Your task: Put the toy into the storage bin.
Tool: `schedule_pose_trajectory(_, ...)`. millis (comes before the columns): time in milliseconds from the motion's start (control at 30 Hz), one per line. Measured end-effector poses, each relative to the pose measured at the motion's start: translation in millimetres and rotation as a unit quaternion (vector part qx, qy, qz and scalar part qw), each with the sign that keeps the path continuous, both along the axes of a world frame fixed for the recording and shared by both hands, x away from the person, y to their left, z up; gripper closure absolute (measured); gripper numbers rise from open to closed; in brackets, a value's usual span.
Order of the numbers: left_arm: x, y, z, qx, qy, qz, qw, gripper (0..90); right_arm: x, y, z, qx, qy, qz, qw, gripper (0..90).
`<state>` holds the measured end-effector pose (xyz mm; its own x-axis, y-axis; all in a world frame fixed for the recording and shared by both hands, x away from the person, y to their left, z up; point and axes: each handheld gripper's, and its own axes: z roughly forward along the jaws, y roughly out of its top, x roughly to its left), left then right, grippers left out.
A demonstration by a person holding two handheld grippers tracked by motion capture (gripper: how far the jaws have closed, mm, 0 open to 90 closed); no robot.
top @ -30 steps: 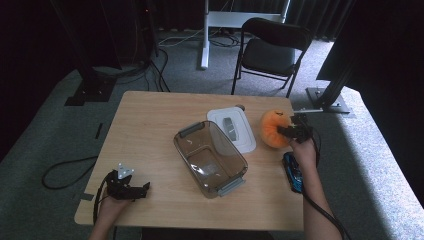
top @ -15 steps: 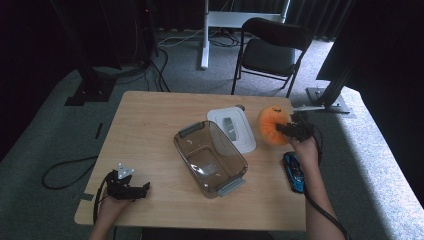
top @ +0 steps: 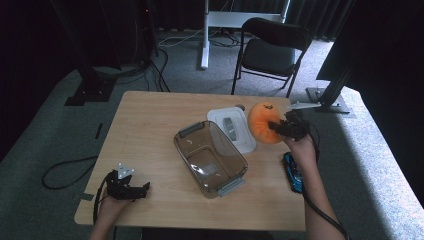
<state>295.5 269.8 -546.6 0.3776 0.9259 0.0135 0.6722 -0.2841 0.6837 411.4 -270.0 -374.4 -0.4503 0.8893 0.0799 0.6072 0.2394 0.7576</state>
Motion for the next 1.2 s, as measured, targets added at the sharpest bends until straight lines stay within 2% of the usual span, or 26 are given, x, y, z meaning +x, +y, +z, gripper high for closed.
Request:
schedule_pose_trajectory(233, 0.1, 0.0, 0.0, 0.0, -0.001, 0.0, 1.0, 0.3, -12.0, 18.0, 16.7, 0.007, -0.019, 0.039, 0.999, 67.7)
schedule_pose_trajectory(433, 0.1, 0.0, 0.0, 0.0, -0.001, 0.0, 1.0, 0.3, -18.8, 31.7, 25.2, 0.01, -0.025, 0.066, 0.9975, 67.7)
schedule_pose_trajectory(567, 0.1, 0.0, -0.1, 0.0, -0.001, 0.0, 1.0, 0.3, -24.9, 46.2, 30.7, 0.007, -0.032, 0.096, 0.9949, 67.6)
schedule_pose_trajectory(833, 0.1, 0.0, 0.0, 0.0, -0.001, 0.0, 1.0, 0.3, -30.9, 63.8, 33.6, 0.021, -0.032, 0.143, 0.989, 67.6)
schedule_pose_trajectory(1200, 0.1, 0.1, 0.1, 0.0, 0.0, 0.0, 1.0, 0.2, -47.4, 90.4, 37.4, -0.002, -0.04, 0.192, 0.9806, 67.5)
